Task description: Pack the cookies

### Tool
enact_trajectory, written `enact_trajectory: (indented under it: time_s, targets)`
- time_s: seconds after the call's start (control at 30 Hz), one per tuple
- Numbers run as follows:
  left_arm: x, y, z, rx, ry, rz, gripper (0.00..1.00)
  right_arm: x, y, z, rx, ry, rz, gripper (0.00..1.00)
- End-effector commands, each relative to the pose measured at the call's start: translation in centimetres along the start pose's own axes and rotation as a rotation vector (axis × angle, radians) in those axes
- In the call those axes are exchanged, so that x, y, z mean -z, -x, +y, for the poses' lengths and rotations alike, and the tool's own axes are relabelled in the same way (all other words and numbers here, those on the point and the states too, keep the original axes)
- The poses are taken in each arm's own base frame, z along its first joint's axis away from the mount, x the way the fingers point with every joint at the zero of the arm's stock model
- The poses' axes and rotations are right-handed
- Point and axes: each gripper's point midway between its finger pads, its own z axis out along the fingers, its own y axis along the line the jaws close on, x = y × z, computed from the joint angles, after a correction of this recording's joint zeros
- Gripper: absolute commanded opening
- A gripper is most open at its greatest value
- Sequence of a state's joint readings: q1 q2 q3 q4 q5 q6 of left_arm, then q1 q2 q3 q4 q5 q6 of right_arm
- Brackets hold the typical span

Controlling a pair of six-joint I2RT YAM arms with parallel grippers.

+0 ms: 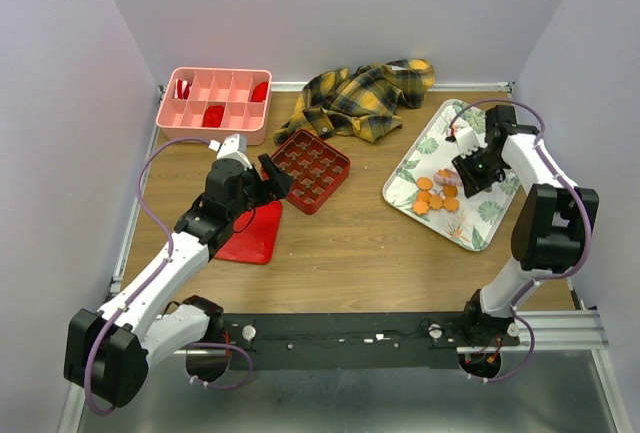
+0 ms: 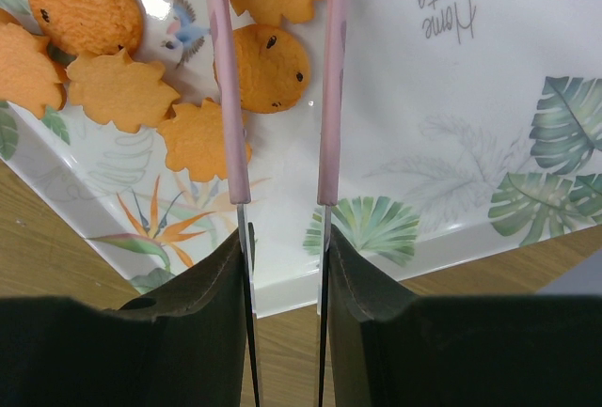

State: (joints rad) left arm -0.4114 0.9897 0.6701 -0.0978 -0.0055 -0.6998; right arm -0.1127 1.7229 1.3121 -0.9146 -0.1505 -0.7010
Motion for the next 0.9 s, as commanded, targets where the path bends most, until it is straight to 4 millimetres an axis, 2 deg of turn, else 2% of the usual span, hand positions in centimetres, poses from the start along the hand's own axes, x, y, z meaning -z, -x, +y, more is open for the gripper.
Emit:
enact_trajectory:
  time_s: [0.0,0.17,0.27,0.3,0.37,0.4,0.47,0.5,0.53,0.57,0.6,0.67,0.7,0.77,0.8,0.87]
  targets:
    - [0.7,1.7,-0.2,-0.036,0.007,-0.04,0.91,2.5,2.9,-0.1,0.055,-0.035,-0.107,0.29]
    - [1.5,2.6,0.3,-0.065,0.039,-0.062,0.91,4.2,5.8,2.5,0.128,0.016,-0.206,0.29]
    - [1.7,2.7,0.6,-0.074,0.051,-0.06,0.9,5.1,8.3,5.4,0.201,0.067,-0.263,0.29]
    - [1.8,2.7,0.7,-0.075,0.055,-0.061,0.9,5.3,9.2,7.0,0.243,0.094,-0.274,0.29]
    - [1.9,2.5,0.9,-0.07,0.059,-0.057,0.91,6.1,11.1,8.7,0.292,0.123,-0.315,0.29]
    - [1.9,2.4,1.0,-0.068,0.061,-0.054,0.9,6.3,12.2,10.6,0.342,0.148,-0.329,0.29]
    - [2.0,2.2,1.2,-0.062,0.066,-0.052,0.9,7.0,14.4,12.2,0.39,0.17,-0.365,0.29]
    - [2.0,2.1,1.3,-0.057,0.067,-0.051,0.91,7.2,15.3,14.0,0.435,0.193,-0.374,0.29]
    - [2.1,2.1,1.3,-0.05,0.066,-0.055,0.91,7.3,16.0,14.8,0.455,0.205,-0.382,0.29]
    - [2.1,1.9,1.4,-0.047,0.068,-0.051,0.91,6.6,16.8,15.4,0.467,0.226,-0.371,0.29]
    - [2.2,1.9,1.4,-0.044,0.067,-0.054,0.91,7.3,18.2,16.7,0.507,0.228,-0.396,0.29]
    - [2.3,1.7,1.6,-0.033,0.071,-0.053,0.91,7.1,19.7,17.7,0.532,0.237,-0.403,0.3]
    - [2.4,1.7,1.6,-0.033,0.072,-0.056,0.91,6.7,21.1,18.8,0.558,0.248,-0.408,0.29]
    - [2.6,1.7,1.8,-0.027,0.08,-0.058,0.91,6.2,22.2,19.7,0.571,0.259,-0.407,0.3]
    - [2.7,1.6,2.0,-0.024,0.084,-0.058,0.91,5.2,22.7,20.9,0.591,0.275,-0.392,0.3]
    - [2.9,1.5,2.0,-0.021,0.086,-0.061,0.91,4.9,23.9,21.6,0.604,0.264,-0.402,0.3]
